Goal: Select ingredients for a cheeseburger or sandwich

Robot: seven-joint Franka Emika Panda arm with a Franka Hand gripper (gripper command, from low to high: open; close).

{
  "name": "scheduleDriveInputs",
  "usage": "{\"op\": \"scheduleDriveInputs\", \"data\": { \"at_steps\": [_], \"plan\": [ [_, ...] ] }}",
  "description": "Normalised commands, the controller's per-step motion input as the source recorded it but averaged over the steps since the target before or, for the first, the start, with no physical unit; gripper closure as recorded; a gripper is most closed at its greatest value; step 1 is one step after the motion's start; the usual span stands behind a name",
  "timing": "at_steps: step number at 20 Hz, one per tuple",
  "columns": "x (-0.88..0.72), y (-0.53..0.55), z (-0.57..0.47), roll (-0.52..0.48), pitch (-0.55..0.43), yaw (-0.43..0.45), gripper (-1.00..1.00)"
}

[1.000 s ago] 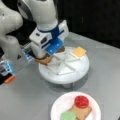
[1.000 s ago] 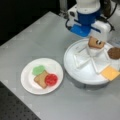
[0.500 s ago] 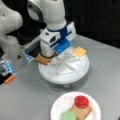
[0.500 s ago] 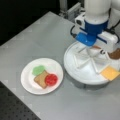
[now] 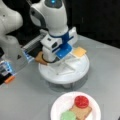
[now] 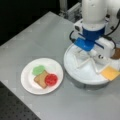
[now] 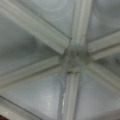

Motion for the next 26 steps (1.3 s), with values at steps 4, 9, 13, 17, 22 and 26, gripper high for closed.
{"op": "scheduleDriveInputs", "data": {
  "at_steps": [4, 9, 13, 17, 22, 26],
  "plan": [
    [-0.13, 0.15, -0.17, -0.157, -0.044, -0.106, -1.0],
    [-0.14, 0.12, -0.2, -0.183, -0.116, -0.016, -1.0],
    [-0.13, 0.03, -0.19, -0.181, -0.144, 0.053, -1.0],
    [-0.13, -0.07, -0.07, -0.204, -0.078, 0.143, -1.0],
    [-0.14, -0.1, 0.05, -0.229, -0.001, 0.173, -1.0],
    [-0.12, -0.05, 0.07, -0.181, 0.024, 0.12, -1.0]
  ]
}}
